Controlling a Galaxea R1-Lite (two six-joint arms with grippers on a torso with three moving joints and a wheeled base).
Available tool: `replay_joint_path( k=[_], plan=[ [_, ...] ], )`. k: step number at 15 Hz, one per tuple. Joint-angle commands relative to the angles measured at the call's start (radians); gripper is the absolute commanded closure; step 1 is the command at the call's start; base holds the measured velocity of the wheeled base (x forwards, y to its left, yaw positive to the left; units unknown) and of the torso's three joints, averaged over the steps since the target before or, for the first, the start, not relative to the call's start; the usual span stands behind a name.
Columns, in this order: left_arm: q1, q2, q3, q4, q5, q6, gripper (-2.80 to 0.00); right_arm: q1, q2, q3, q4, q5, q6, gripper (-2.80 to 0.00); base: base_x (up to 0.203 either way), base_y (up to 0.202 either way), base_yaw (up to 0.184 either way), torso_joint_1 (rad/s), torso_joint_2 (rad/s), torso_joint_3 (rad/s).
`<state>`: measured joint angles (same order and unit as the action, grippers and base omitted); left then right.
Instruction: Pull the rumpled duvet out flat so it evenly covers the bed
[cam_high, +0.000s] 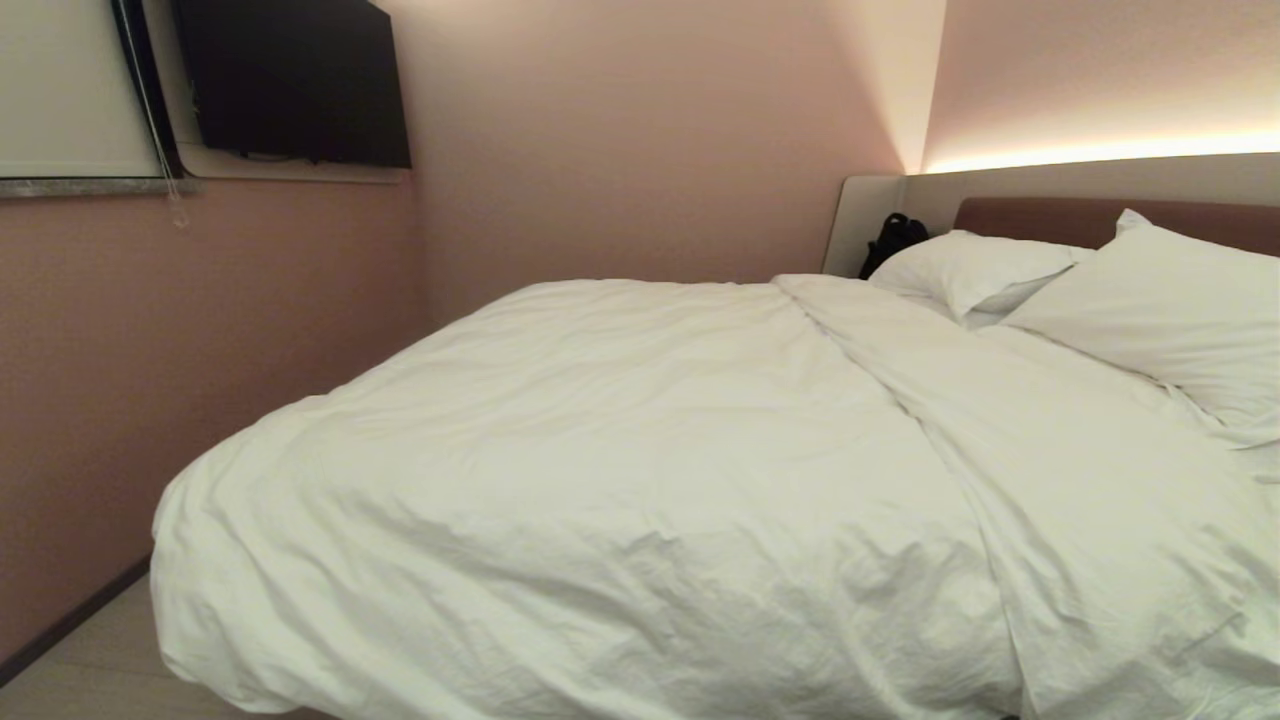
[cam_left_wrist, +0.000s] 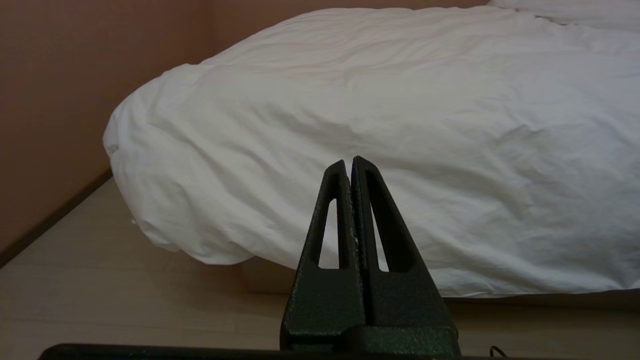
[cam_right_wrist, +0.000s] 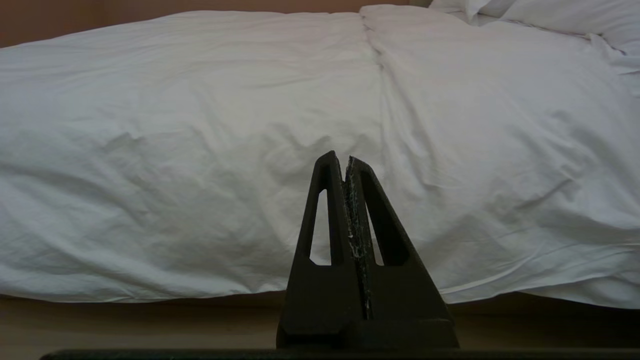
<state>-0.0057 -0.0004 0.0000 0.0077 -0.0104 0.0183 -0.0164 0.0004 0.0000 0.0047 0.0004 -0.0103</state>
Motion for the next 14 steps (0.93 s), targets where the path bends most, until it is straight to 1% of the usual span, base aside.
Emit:
replay_joint_path(
  k=[1,14],
  plan=[
    [0.0,0.0,0.0,0.0,0.0,0.0,0.0,0.0,0.0,0.0,0.0,0.0,0.0,0.0,0.0,0.195,-0.002,0.005,0.01,0.006],
    [0.0,0.0,0.0,0.0,0.001,0.0,0.0,0.0,0.0,0.0,0.0,0.0,0.0,0.0,0.0,0.196,-0.001,0.003,0.0,0.001]
  ],
)
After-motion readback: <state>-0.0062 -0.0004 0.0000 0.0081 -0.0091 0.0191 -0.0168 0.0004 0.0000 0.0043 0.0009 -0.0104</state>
